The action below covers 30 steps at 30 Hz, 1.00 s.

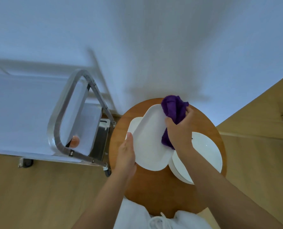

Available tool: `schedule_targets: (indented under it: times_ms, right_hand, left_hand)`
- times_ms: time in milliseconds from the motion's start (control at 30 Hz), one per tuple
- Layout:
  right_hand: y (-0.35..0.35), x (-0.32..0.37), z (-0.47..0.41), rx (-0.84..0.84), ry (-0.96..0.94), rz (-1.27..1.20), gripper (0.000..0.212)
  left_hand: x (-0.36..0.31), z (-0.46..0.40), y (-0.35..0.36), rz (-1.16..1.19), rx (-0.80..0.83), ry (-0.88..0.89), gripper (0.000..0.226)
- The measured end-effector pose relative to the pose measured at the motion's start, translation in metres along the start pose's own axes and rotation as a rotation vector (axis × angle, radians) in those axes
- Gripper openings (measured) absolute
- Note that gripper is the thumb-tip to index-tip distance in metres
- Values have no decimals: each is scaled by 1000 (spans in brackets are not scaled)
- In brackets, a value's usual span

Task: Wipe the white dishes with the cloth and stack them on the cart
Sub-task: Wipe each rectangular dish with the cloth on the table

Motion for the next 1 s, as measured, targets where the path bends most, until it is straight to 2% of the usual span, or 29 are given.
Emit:
schedule_targets:
  times_ms: [133,233,300,467,567,700,767,900,1000]
  right_hand:
    - [1,5,0,-43,-98,214,74]
    - [8,7,10,-58,-191,301,68]
    - [15,5,16,-28,-182,325,62]
    - [32,17,39,184,-220,198,61]
    - [46,24,65,302,-313,223,58]
    - [57,28,86,466,-410,273,56]
    - [58,27,92,518,-453,334,55]
    - [52,21,96,517,-531,439,59]
    - [45,16,96,451,-619,535,62]
  left_hand:
    - [-10,13,11,-8,48,46,32]
    - [-17,17,18,-2,68,84,31]
    - [-19,18,23,-2,66,80,36]
    - [-25,14,28,23,55,82,38]
    - [-34,13,29,112,60,93,33]
    - [-39,18,30,212,120,58,36]
    - [-45,22,28,248,94,58,39]
    - [-49,18,20,342,33,-3,32]
    - [-44,13,18,297,4,-40,31]
Point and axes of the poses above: each hand's wrist, its own z-axis away from the middle knuckle, its own y-axis out of the palm, x = y × z, the point moved 6 cm from there along -z, towards the middle knuckle, and after that the axes turned 5 degrees about y, right-handed, at the moved point
